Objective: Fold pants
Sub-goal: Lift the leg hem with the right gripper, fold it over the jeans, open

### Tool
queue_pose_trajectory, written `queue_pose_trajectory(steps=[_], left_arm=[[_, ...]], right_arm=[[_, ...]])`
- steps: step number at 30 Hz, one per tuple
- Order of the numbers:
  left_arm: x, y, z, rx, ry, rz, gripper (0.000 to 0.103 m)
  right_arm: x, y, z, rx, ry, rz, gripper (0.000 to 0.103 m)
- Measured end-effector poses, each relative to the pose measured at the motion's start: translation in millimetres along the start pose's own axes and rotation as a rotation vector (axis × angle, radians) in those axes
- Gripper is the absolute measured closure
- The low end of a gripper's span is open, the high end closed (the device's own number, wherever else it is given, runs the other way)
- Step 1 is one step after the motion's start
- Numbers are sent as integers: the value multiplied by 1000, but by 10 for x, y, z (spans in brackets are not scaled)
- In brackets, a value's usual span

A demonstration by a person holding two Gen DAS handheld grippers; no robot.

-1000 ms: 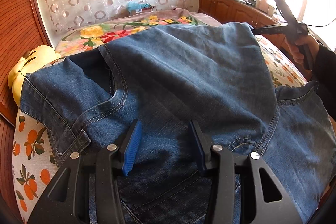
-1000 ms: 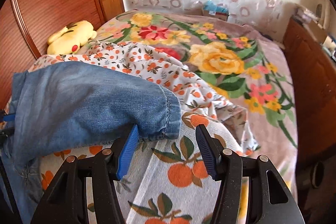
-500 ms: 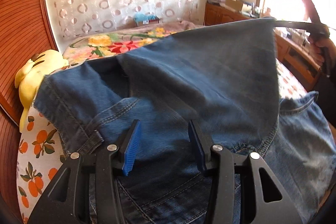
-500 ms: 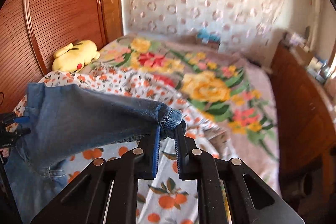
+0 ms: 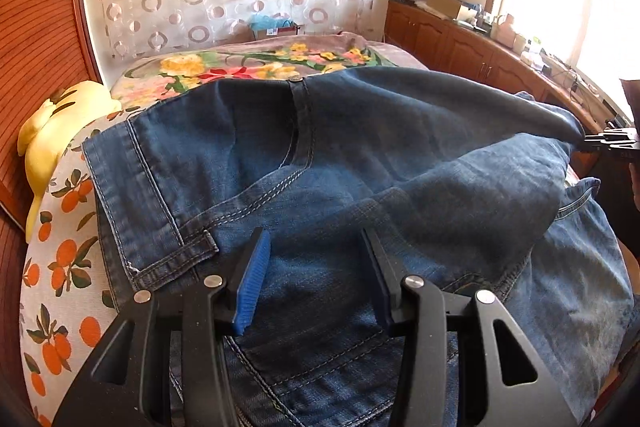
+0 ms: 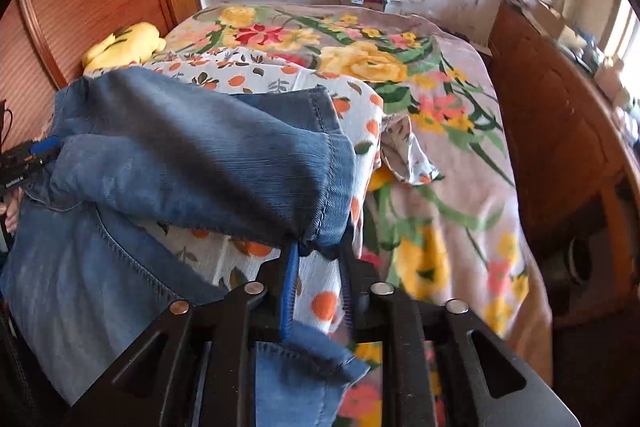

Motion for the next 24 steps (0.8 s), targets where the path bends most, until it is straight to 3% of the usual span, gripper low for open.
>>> queue_pose_trajectory(steps=[4,10,12,17,24], left_arm=[[0,0,20,13,-8,-3,56],[-4,-8,33,24,-13,-10,56],[-7,-13,44,30,-19,-13,56],[-13,-35,58,36,-23,-23,56],[-13,-25,44,32,-17,-19,56]], right_arm=[[111,109,102,2,-40,64,70],[307,281,152,52,-54,182,68],[301,186,231,45,-57,183,65],[591,-363,236,69,-87,123,65],[910,-999,150,126,-102,-48,65]])
Point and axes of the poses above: each gripper's, at about its wrist camera, not at the fingertips, and y roughly against the way its jaws point, z to its right, x to its top, the point moved 5 cm from there along -y, roughly the way its jaws point, and after that the axes turned 1 degree about x, right-handed, at the moved point
